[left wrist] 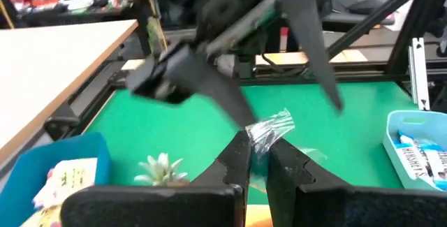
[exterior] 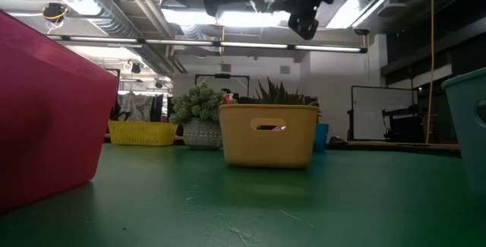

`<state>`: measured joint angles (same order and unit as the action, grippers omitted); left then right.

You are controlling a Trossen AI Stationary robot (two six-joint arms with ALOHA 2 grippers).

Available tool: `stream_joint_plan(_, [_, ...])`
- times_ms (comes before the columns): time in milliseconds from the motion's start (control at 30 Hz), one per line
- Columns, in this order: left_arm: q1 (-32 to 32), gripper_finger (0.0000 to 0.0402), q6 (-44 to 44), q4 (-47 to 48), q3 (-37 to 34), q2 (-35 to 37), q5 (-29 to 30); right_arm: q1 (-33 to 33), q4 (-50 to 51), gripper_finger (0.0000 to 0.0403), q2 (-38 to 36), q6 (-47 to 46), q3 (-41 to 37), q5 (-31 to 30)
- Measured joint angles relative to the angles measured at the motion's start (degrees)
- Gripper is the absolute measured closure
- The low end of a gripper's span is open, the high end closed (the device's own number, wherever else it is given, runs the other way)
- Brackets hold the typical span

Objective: Sort candy
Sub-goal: Put the blue gummy into the yellow bin

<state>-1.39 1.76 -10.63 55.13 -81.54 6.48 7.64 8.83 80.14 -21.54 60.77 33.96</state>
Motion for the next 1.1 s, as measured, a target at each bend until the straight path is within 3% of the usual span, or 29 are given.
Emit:
stream_joint_plan(133, [1.7, 0.0383, -1.4, 4.4, 0.0, 2.7, 0.1, 2.8, 3.8, 0.0182, -3.5, 3.5, 0.0, 1.6])
stream_joint_plan(367, [7.7, 0.0383, -1.5, 22.1, 0.0, 9.8, 2.3, 8.2, 16.4, 0.0182, -8.3, 12.7, 0.0, -6.3])
stream_joint_plan(567, [15.3, 0.0383, -1.6, 40.0, 0.0, 14.5, 17.5, 9.3, 27.2, 0.0182, -9.1, 18.5, 0.0, -14.0])
stream_joint_plan(700, [21.4, 0.0383, 0.2, 48.5, 0.0, 15.2, 30.5, 9.2, 27.5, 0.0182, -9.2, 18.8, -0.8, -14.7])
stream_joint_plan(800, [26.2, 0.0383, 1.6, 52.6, 0.0, 15.2, 36.4, 9.2, 27.4, 0.0182, -9.2, 18.8, -0.9, -14.8])
stream_joint_plan(1100, [37.2, 0.0375, 1.3, 51.2, 0.0, 15.2, 31.8, 9.2, 27.8, 0.0182, -9.2, 18.8, -0.9, -14.9])
